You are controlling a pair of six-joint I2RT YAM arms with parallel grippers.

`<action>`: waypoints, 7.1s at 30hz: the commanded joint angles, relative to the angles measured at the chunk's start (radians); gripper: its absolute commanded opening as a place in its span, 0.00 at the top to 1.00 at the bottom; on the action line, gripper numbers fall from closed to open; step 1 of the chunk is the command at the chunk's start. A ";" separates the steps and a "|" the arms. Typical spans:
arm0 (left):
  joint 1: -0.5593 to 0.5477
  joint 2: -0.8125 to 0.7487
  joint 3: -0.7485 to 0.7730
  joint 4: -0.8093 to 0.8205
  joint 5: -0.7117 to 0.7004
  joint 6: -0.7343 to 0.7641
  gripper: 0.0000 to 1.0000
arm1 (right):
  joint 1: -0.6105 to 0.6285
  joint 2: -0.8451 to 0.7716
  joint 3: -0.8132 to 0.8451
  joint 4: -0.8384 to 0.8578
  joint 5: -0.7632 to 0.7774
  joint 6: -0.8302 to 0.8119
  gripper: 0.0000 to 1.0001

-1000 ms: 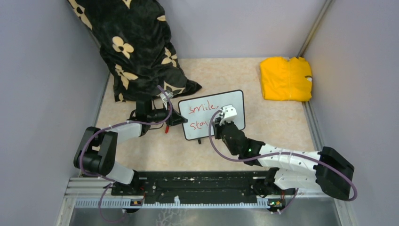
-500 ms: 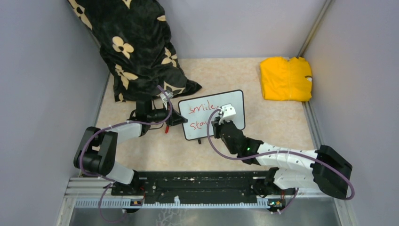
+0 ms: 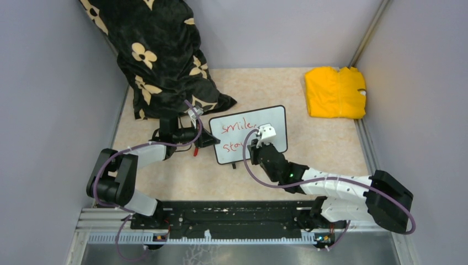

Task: Write a sentence on the whiteboard

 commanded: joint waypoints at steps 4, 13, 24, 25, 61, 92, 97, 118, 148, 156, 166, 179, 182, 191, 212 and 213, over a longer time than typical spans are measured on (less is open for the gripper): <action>-0.010 0.048 -0.012 -0.097 -0.135 0.117 1.00 | -0.008 -0.007 -0.038 -0.004 -0.049 0.024 1.00; -0.010 0.051 -0.012 -0.096 -0.136 0.118 1.00 | -0.006 0.024 -0.039 0.017 -0.123 0.037 1.00; -0.011 0.051 -0.012 -0.099 -0.136 0.117 1.00 | 0.003 0.079 0.010 0.042 -0.176 0.039 1.00; -0.011 0.052 -0.012 -0.098 -0.135 0.117 1.00 | 0.003 0.069 0.013 0.036 -0.173 0.038 1.00; -0.010 0.055 -0.009 -0.102 -0.142 0.117 1.00 | -0.012 -0.119 -0.011 0.084 0.102 -0.072 1.00; -0.011 0.055 -0.008 -0.103 -0.142 0.117 1.00 | -0.019 -0.066 -0.023 -0.001 0.083 -0.028 1.00; -0.014 0.055 -0.008 -0.105 -0.143 0.119 1.00 | -0.020 -0.069 -0.030 -0.021 0.063 -0.021 1.00; -0.020 0.056 -0.008 -0.108 -0.145 0.122 1.00 | -0.018 -0.094 -0.085 -0.081 0.013 0.052 1.00; -0.022 0.059 -0.008 -0.109 -0.143 0.123 1.00 | -0.029 -0.117 -0.012 -0.001 0.084 0.002 1.00; -0.022 0.060 -0.006 -0.111 -0.143 0.123 1.00 | -0.039 -0.090 -0.005 0.003 0.076 0.001 1.00; -0.022 0.058 -0.006 -0.111 -0.144 0.123 1.00 | -0.039 -0.058 -0.002 0.008 0.005 0.018 1.00; -0.022 0.058 -0.006 -0.111 -0.145 0.123 1.00 | -0.038 -0.108 -0.035 -0.078 0.075 0.033 1.00; -0.022 0.058 -0.007 -0.111 -0.145 0.123 1.00 | -0.038 -0.128 -0.048 -0.097 0.090 0.039 1.00; -0.022 0.059 -0.006 -0.111 -0.146 0.123 1.00 | -0.039 -0.227 -0.075 -0.043 0.052 0.025 1.00; -0.025 0.056 -0.004 -0.115 -0.145 0.126 1.00 | -0.063 -0.125 -0.031 0.006 0.066 0.012 1.00; -0.025 0.056 -0.004 -0.115 -0.145 0.126 1.00 | -0.064 -0.124 -0.032 0.007 0.066 0.013 1.00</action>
